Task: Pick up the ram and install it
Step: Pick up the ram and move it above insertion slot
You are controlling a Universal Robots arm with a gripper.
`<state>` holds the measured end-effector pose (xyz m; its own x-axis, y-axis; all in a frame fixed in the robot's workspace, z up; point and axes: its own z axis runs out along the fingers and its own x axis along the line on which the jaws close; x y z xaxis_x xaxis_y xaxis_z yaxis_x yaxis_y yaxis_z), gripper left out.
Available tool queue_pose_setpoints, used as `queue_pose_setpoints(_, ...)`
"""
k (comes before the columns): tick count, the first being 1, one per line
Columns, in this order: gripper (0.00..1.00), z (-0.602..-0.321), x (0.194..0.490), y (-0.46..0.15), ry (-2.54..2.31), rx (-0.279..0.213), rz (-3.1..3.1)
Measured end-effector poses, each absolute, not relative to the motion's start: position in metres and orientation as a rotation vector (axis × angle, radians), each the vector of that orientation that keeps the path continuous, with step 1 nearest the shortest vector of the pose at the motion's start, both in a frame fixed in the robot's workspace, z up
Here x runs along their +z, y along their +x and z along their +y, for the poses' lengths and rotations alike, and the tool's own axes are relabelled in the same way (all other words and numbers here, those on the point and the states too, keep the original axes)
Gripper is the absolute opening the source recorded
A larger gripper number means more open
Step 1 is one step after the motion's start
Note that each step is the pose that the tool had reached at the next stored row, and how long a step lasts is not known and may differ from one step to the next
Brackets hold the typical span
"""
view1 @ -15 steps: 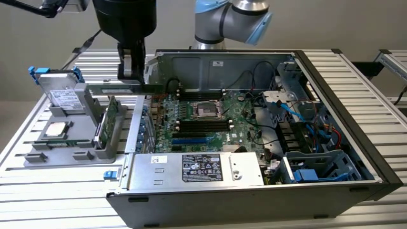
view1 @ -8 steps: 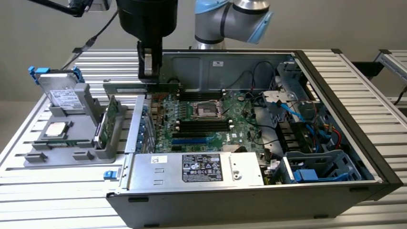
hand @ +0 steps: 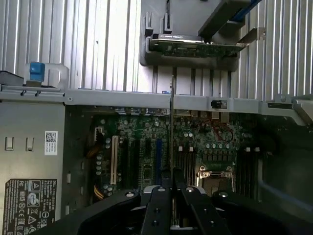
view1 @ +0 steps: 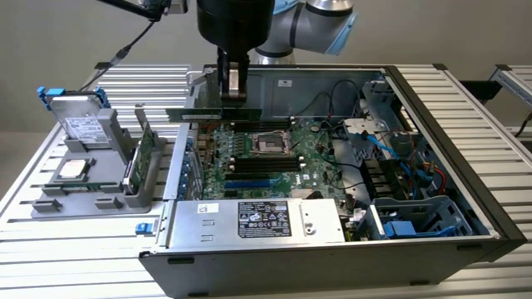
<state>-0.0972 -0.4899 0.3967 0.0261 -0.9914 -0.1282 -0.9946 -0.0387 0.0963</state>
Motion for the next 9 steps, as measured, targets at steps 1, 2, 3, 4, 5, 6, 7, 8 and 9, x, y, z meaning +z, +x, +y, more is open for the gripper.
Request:
queue_pose_setpoints(1, 0.13, -0.490, 0.397, -0.093, -2.236, 0.249, 2.164)
queue_pose_setpoints(2, 0.13, -0.490, 0.397, -0.088, -2.236, 0.249, 2.164)
queue_pose_setpoints(3, 0.13, -0.490, 0.397, -0.084, -2.236, 0.249, 2.164)
queue_pose_setpoints(4, 0.13, -0.490, 0.397, -0.079, -2.236, 0.250, 2.164)
queue_pose_setpoints(5, 0.13, -0.490, 0.397, -0.075, -2.236, 0.250, 2.164)
queue_pose_setpoints(6, 0.13, -0.490, 0.397, -0.070, -2.236, 0.250, 2.164)
queue_pose_setpoints(7, 0.13, -0.490, 0.397, -0.065, -2.236, 0.250, 2.164)
queue_pose_setpoints(8, 0.13, -0.490, 0.397, -0.061, -2.236, 0.250, 2.165)
queue_pose_setpoints(9, 0.13, -0.490, 0.397, -0.056, -2.236, 0.251, 2.165)
